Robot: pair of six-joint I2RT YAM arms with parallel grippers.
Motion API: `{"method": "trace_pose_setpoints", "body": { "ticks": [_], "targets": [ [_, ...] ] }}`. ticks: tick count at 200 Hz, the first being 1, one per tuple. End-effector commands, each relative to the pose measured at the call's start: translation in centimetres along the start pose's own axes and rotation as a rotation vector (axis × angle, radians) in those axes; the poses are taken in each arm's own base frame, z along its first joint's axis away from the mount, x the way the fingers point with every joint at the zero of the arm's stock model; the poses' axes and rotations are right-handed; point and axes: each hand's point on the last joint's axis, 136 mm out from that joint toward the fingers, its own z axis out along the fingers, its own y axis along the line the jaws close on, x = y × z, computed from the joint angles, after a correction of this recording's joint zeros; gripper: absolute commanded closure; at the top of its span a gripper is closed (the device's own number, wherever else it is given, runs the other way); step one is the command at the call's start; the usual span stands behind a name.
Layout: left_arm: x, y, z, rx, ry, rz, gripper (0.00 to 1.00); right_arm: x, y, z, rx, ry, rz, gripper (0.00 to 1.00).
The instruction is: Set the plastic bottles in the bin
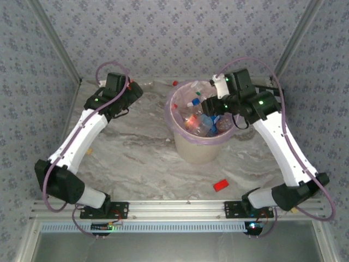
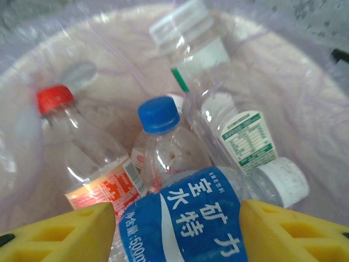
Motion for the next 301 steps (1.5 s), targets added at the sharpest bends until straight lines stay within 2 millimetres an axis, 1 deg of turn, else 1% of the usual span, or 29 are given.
{"method": "trace_pose_setpoints", "body": {
  "ticks": [1, 13, 37, 71, 116, 141, 166, 175, 183, 185, 187, 225, 255, 273, 285, 301],
  "targets": [
    [-0.5, 0.6, 3.4, -0.012, 0.005, -0.103, 0.08, -3.2, 0.3, -4.5, -0.015, -0.187, 0.043, 0.34],
    [-0.9, 1.7, 5.0, -0.060, -0.004, -0.150, 0.08, -3.4, 0.2, -5.2, -0.014, -0.209, 0.057, 0.33],
    [-1.9, 3.8, 8.0, -0.149, -0.029, -0.248, 0.08, -2.6, -0.3, -5.8, -0.001, -0.200, 0.080, 0.28],
    [-2.9, 4.9, 12.2, -0.216, -0.020, -0.315, 0.07, -1.1, -0.4, -6.0, -0.009, -0.176, 0.098, 0.21],
    [-4.1, 6.0, 17.3, -0.249, -0.027, -0.416, 0.03, 0.3, -0.3, -5.4, -0.034, -0.136, 0.100, 0.20],
    [-4.3, 6.7, 19.9, -0.270, -0.023, -0.487, 0.02, 1.0, -0.4, -5.0, -0.038, -0.115, 0.096, 0.20],
    [-5.0, 6.3, 22.2, -0.253, -0.045, -0.527, 0.00, 1.5, -0.5, -4.9, -0.041, -0.107, 0.094, 0.20],
    [-5.0, 6.2, 22.9, -0.251, -0.043, -0.545, 0.00, 1.7, -0.5, -4.8, -0.040, -0.102, 0.094, 0.20],
    [-4.6, 6.7, 23.8, -0.264, -0.038, -0.564, 0.00, 1.8, -0.6, -4.8, -0.037, -0.099, 0.096, 0.20],
    [-5.1, 6.1, 23.7, -0.248, -0.048, -0.573, 0.00, 1.9, -0.6, -4.8, -0.038, -0.098, 0.096, 0.20],
    [-5.2, 6.0, 23.8, -0.243, -0.050, -0.578, 0.00, 1.9, -0.7, -4.9, -0.036, -0.098, 0.097, 0.20],
    [-5.2, 5.8, 26.5, -0.208, -0.075, -0.682, 0.00, 2.8, -1.1, -5.1, -0.025, -0.083, 0.100, 0.21],
    [-5.4, 4.9, 28.3, -0.207, -0.054, -0.705, 0.00, 3.1, -1.5, -5.1, -0.021, -0.084, 0.111, 0.21],
    [-5.9, 4.4, 29.4, -0.193, -0.057, -0.731, 0.00, 3.2, -1.6, -5.3, -0.017, -0.086, 0.114, 0.21],
    [-6.1, 4.3, 30.1, -0.191, -0.057, -0.752, 0.00, 3.3, -1.7, -5.2, -0.014, -0.082, 0.118, 0.21],
    [-5.6, 4.7, 31.2, -0.199, -0.036, -0.795, 0.00, 3.4, -1.8, -5.4, -0.010, -0.083, 0.121, 0.21]
  ]
}}
